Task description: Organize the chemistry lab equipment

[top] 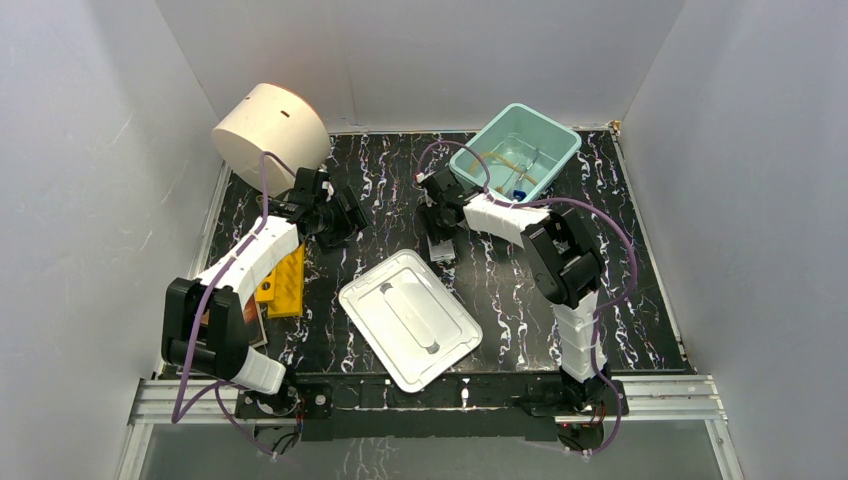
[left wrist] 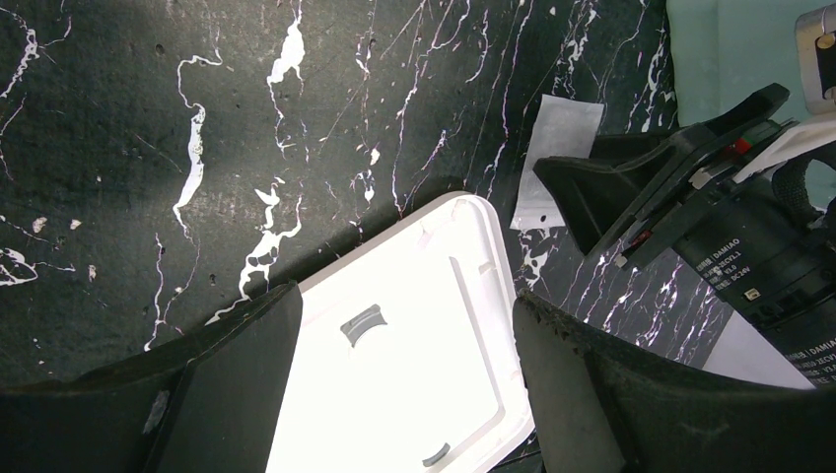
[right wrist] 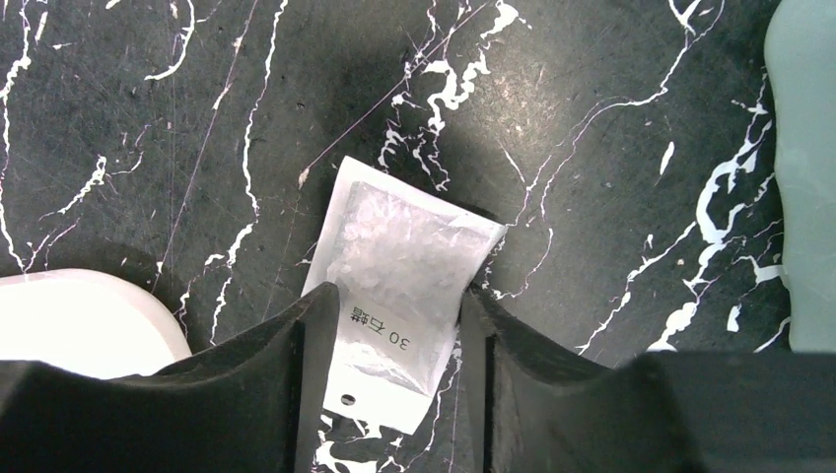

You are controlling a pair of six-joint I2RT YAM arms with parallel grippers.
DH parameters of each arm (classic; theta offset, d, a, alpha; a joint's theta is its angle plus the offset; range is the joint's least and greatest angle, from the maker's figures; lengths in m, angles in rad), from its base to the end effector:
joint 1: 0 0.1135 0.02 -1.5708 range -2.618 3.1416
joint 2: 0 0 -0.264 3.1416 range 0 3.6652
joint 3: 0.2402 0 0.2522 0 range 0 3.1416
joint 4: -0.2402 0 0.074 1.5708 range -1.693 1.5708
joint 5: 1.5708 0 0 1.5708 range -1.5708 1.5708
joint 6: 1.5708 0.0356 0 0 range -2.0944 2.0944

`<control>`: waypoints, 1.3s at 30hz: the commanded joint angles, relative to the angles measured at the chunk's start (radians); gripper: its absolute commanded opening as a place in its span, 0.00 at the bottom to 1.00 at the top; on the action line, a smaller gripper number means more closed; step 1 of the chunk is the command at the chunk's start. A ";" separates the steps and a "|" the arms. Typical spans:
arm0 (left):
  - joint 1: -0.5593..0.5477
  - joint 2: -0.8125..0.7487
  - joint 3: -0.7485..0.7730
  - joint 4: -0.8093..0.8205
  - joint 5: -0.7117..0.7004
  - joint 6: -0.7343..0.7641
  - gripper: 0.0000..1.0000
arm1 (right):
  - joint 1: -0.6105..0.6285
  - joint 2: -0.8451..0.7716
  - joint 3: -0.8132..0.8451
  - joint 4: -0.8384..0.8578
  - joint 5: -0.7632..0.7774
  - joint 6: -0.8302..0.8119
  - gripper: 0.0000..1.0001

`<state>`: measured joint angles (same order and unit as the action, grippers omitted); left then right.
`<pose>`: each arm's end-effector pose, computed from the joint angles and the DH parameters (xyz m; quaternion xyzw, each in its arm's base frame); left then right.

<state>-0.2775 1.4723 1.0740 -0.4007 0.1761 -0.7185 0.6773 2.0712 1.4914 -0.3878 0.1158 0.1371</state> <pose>0.3052 -0.0934 0.2584 -0.1695 0.9078 -0.2507 0.2905 0.3505 0.2766 0.1711 -0.2378 0.9233 0.0667 0.2942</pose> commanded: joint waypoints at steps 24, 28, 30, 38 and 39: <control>-0.009 -0.012 -0.085 0.356 0.411 -0.121 0.75 | -0.033 -0.318 0.024 0.108 -0.270 0.219 0.00; -0.033 0.031 -0.073 0.409 0.433 -0.176 0.70 | -0.033 -0.361 0.003 0.167 -0.354 0.311 0.00; -0.035 0.037 -0.074 0.466 0.446 -0.212 0.67 | -0.033 -0.370 -0.004 0.185 -0.385 0.340 0.00; -0.040 0.012 -0.147 0.675 0.487 -0.336 0.52 | -0.035 -0.375 -0.026 0.197 -0.405 0.387 0.00; -0.040 0.009 -0.160 0.694 0.491 -0.350 0.46 | -0.036 -0.374 -0.026 0.199 -0.408 0.392 0.00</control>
<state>-0.3145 1.5200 0.9588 0.1818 0.6182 -0.9924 0.6434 1.7168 1.4712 -0.2356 -0.2584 0.4877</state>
